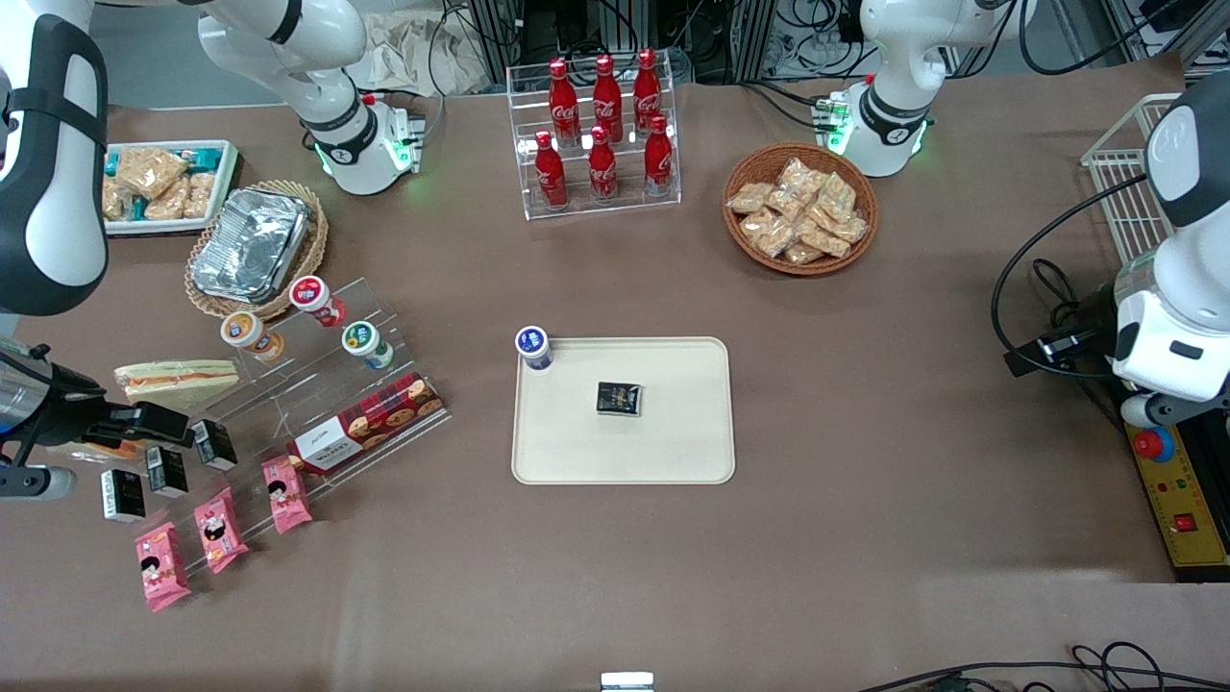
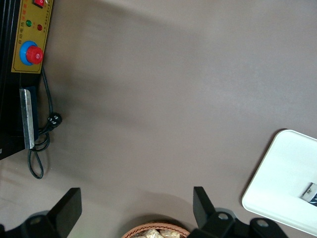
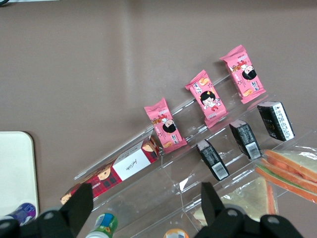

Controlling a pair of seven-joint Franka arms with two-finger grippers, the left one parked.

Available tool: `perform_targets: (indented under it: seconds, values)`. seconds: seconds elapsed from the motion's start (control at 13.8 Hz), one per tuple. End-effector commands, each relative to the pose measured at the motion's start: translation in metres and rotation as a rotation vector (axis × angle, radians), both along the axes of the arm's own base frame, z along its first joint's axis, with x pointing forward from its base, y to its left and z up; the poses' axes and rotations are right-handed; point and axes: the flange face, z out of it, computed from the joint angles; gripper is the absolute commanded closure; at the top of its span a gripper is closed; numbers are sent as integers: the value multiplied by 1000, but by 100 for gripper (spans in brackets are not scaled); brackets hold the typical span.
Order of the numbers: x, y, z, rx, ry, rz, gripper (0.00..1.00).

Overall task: Place sandwich on tray
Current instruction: 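Move the right gripper down to the wrapped sandwich on the acrylic rack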

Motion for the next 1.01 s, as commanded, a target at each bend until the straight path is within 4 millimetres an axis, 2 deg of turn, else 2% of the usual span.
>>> perform_targets:
  seconds: [0.0, 0.29, 0.51, 0.58, 0.72, 0.94]
  values:
    - [0, 1, 5, -8, -12, -6, 3]
    - [-2, 0, 8, -3, -11, -6, 3]
    - [-5, -5, 12, -7, -6, -11, 3]
    - [-8, -11, 18, -8, -12, -18, 3]
    - [-15, -30, 27, -17, -13, -41, 3]
    - [-25, -80, 27, -21, 3, -121, 3]
